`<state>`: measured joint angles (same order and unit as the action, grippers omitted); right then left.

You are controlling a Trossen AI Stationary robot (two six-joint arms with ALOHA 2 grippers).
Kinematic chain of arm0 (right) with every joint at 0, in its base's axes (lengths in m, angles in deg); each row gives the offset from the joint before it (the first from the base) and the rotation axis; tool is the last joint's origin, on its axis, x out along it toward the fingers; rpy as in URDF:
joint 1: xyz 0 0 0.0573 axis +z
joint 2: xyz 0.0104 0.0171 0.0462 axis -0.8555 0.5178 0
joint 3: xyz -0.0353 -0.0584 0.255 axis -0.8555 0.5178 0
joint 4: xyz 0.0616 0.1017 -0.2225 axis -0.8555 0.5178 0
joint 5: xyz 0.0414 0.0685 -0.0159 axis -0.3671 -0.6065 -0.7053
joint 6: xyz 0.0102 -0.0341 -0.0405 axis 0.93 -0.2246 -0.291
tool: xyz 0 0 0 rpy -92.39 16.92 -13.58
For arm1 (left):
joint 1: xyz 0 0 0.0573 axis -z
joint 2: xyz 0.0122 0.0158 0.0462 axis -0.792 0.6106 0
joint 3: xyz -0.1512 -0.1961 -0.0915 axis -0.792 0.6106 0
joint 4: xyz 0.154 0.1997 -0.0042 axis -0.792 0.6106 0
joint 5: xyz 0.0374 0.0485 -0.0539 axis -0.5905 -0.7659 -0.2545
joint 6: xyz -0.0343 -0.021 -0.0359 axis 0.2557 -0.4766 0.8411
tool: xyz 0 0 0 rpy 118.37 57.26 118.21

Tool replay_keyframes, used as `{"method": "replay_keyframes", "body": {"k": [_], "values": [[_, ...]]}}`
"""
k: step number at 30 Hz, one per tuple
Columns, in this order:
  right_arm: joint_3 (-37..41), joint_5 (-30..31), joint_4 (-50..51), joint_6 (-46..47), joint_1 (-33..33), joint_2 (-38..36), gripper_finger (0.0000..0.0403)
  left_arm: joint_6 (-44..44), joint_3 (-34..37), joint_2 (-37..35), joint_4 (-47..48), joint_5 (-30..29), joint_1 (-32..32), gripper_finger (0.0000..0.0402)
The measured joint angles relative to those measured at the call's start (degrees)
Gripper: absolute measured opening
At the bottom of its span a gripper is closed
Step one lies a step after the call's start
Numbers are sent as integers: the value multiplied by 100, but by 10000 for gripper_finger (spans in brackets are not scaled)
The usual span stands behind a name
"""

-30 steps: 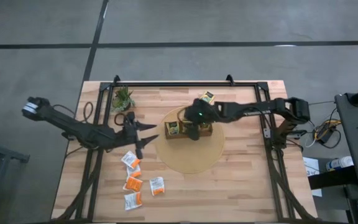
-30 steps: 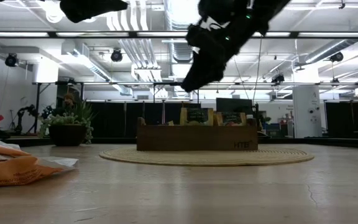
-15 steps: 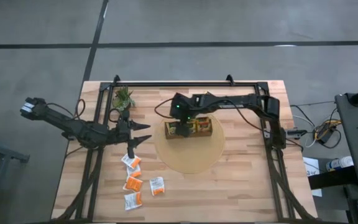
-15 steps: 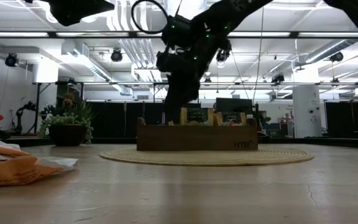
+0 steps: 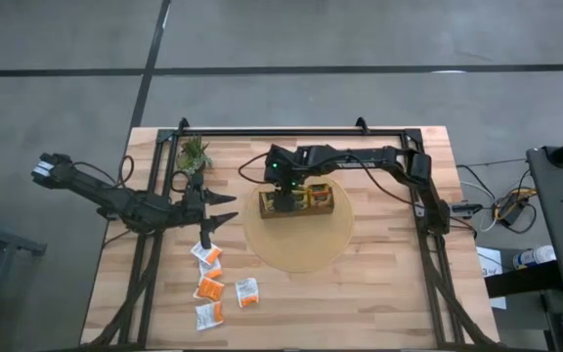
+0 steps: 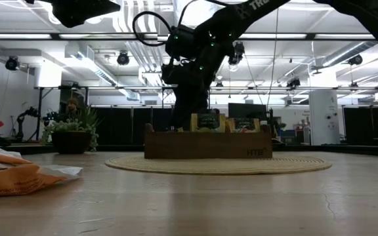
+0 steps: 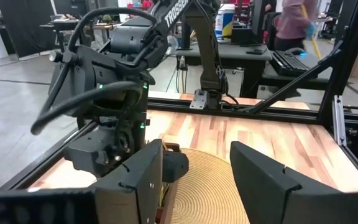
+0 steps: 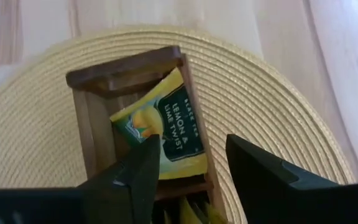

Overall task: Pick & Place Tea
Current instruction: Put the yellow tea bag into the middle section of the wooden organizer

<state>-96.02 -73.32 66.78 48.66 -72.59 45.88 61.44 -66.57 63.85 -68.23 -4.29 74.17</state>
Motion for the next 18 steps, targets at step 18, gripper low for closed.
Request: {"method": "replay_keyframes", "body": {"k": [18], "values": [[0, 3, -61, 1, -11, 283, 116, -3, 0, 0, -4, -4, 0, 183]]}}
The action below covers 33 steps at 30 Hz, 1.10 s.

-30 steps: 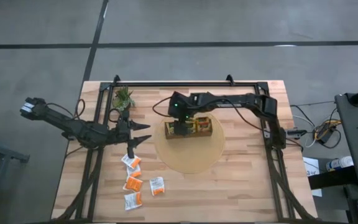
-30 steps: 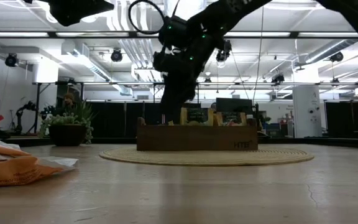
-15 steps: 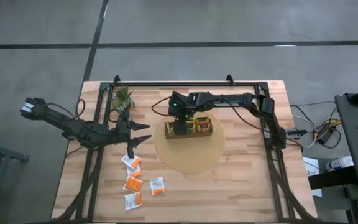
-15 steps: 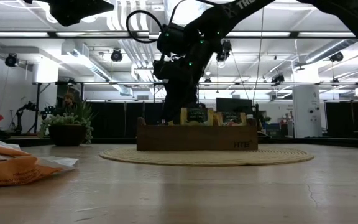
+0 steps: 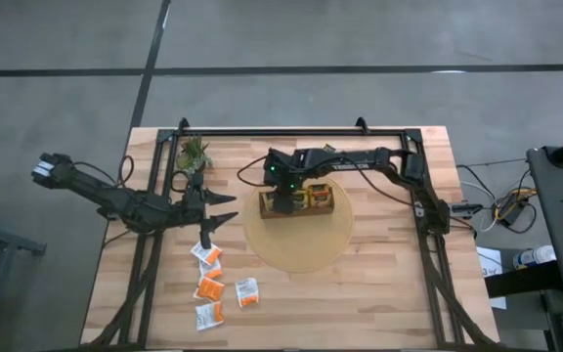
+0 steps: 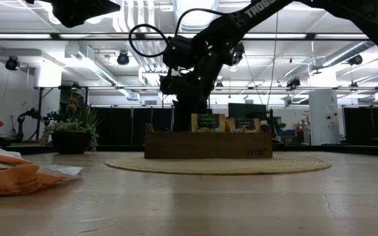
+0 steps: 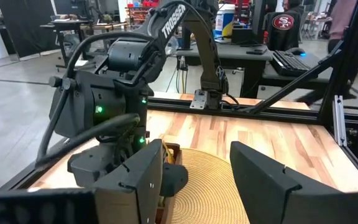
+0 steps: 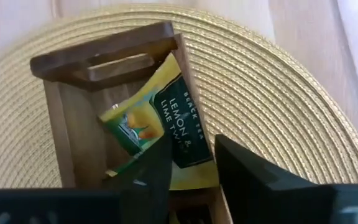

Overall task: Pick & Place Tea
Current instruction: Put the yellow tea bag into the middle section of the wooden organizer

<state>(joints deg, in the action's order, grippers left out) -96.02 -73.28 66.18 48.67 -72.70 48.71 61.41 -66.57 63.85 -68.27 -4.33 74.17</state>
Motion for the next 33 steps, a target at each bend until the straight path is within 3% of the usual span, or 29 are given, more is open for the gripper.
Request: {"method": "replay_keyframes", "body": {"k": [11, 19, 33], "values": [[-252, -82, 136, -72, -4, -25, 14, -1, 0, 0, 2, -1, -2, 183], [-537, -327, 618, -213, 60, -105, 9, -2, 0, 0, 4, 1, -2, 183], [-422, -307, 1144, -422, 743, -1064, 9, 4, 0, 7, 21, 1, -2, 183]]}}
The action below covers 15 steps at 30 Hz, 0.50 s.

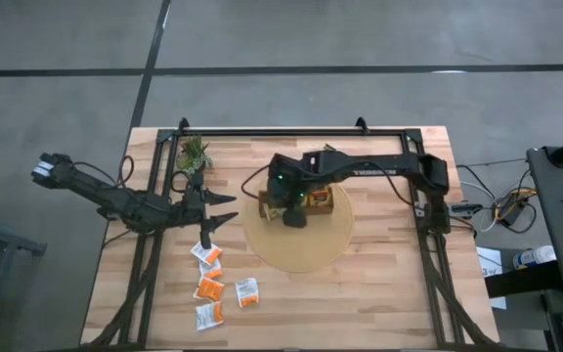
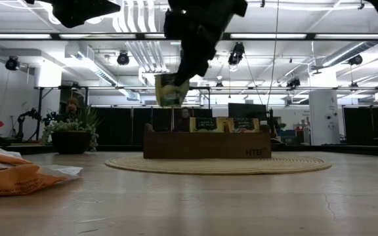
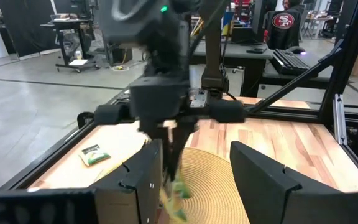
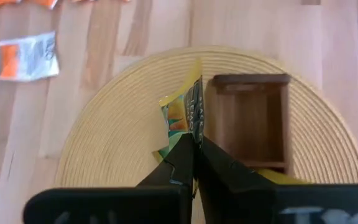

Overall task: Pick & Place Tea
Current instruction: Put the yellow tea bag into the middle section of the wooden organizer

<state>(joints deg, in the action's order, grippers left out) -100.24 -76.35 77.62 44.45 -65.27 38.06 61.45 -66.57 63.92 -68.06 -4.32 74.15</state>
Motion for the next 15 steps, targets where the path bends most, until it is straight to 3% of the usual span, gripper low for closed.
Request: {"method": "replay_keyframes", "body": {"k": [4, 9, 11, 15], "values": [[351, 84, -12, -97, 119, -312, 9, 5, 0, 17, 8, 0, 0, 183], [1043, 1005, -124, -181, 120, -686, 9, 9, 0, 42, -4, 0, 0, 183], [1396, 1329, -375, -333, 99, -798, 9, 11, 0, 42, -11, 0, 0, 183], [2123, 1363, -1196, -503, -9, -895, 9, 16, 0, 42, -17, 0, 0, 183]]}}
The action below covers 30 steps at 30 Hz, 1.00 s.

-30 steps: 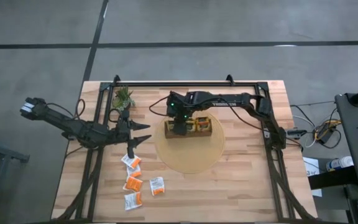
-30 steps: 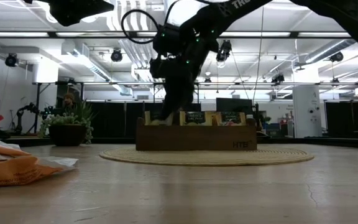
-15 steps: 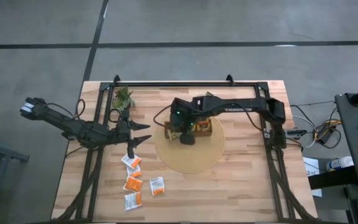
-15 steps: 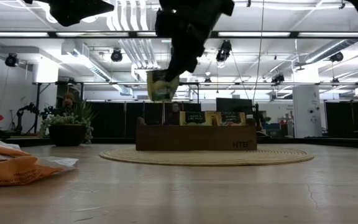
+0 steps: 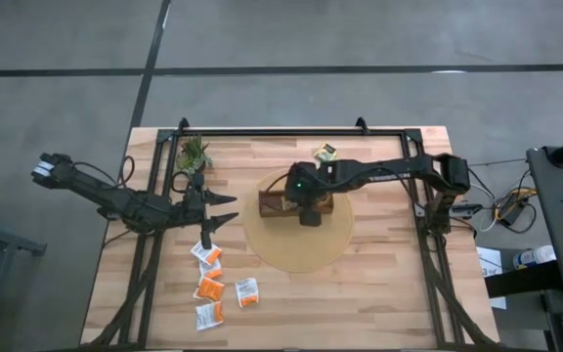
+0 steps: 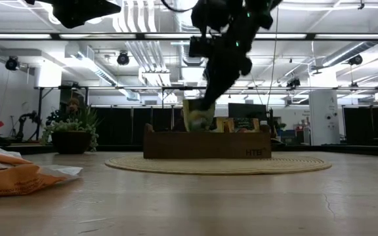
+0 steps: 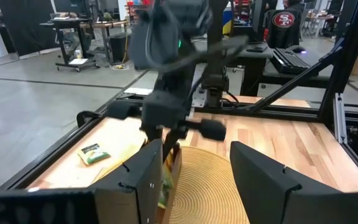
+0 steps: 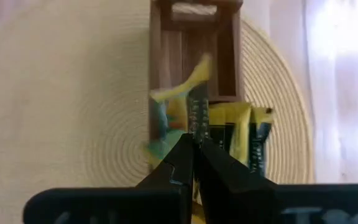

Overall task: Pick & Place Tea
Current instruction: Put the yellow tea bag into the middle section of the wooden organizer

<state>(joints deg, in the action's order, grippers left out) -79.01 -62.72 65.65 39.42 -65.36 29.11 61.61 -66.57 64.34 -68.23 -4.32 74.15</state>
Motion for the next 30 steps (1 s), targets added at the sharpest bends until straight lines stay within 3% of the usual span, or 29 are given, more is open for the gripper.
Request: {"method": "replay_keyframes", "body": {"k": [7, 16, 24, 30], "values": [[775, -4, -667, -2, -182, 0, 8, 2, 0, 2, -24, 0, 0, 183], [601, 43, -685, -245, -153, -69, 8, 0, 0, 2, -24, 0, 0, 183], [496, 1072, -695, -695, 151, -193, 8, 0, 0, 2, -18, 0, 0, 183], [686, 1274, -726, -958, 494, -197, 8, 0, 0, 2, -17, 0, 0, 183]]}}
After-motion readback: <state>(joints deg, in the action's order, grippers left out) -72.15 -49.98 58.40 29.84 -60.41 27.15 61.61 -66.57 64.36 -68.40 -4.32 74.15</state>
